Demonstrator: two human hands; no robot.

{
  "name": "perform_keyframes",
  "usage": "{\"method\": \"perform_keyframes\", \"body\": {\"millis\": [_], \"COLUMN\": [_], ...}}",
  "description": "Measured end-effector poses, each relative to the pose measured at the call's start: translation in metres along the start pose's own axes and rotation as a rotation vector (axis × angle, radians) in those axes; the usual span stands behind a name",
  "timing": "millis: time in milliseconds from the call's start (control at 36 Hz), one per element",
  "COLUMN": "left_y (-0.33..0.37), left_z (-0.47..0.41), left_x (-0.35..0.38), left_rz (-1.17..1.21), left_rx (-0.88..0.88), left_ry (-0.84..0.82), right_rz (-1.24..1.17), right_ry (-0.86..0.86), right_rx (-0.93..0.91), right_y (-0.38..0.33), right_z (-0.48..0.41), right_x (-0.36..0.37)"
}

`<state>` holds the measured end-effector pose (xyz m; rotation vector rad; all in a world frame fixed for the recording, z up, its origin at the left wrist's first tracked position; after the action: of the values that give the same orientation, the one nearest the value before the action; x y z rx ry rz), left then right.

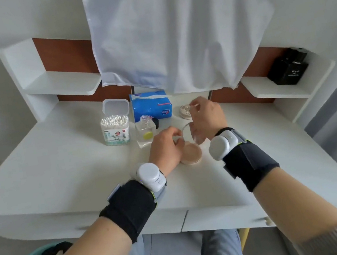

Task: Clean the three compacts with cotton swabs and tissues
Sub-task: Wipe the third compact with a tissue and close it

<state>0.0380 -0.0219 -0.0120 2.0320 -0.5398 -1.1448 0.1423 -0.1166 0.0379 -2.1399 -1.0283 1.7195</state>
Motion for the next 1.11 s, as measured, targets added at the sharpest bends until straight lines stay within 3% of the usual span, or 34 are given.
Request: {"method": "perform_keyframes", "body": {"millis": [167, 361, 500, 639, 750, 972, 1056, 1111], "left_y": [0.003, 0.000, 0.002, 0.001, 0.001, 0.003, 0.004, 0.004], "left_z": [0.003, 0.003, 0.001, 0.000, -0.001, -0.002, -0.001, 0.000], "left_x": [0.000, -0.002, -0.004, -0.005, -0.006, -0.006, -0.007, -0.005], "left_rz": [0.002, -0.005, 0.003, 0.032, 0.057, 0.110, 0.110, 0.106], "left_rx": [0.003, 0.002, -0.035, -0.087, -0.105, -0.156, -0.160, -0.167], "left_ry": [0.005, -0.031, -0.039, -0.058, -0.063, -0.055, -0.047, -0.041], "right_rz": [0.019, 0.266, 0.112, 0.387, 0.332, -0.234, -0.250, -0.272], "right_ry": [-0.075, -0.224, -0.356, -0.426, -0.317, 0.046, 0.035, 0.113], "right_rx": [-0.204, -0.297, -0.289, -0.412, -0.410, -0.163, -0.157, -0.173], "right_y": [-0.048, -0.074, -0.082, -0.081, -0.080, -0.104, -0.110, -0.109], "right_z": [-0.032, -0.056, -0.059, -0.056, -0.060, -0.077, -0.075, -0.077], "right_x": [0.034, 0.051, 0.039, 0.035, 0.043, 0.018, 0.018, 0.016]}}
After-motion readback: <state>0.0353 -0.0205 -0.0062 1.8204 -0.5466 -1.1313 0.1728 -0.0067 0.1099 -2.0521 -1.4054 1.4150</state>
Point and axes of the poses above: each hand's wrist, its own z-axis away from the middle knuckle, its own x-axis out of the palm, y = z × x, the point moved 1 cm from there along -z, towards the middle knuckle, and after that the axes turned 1 degree about x, right-handed, at the moved point
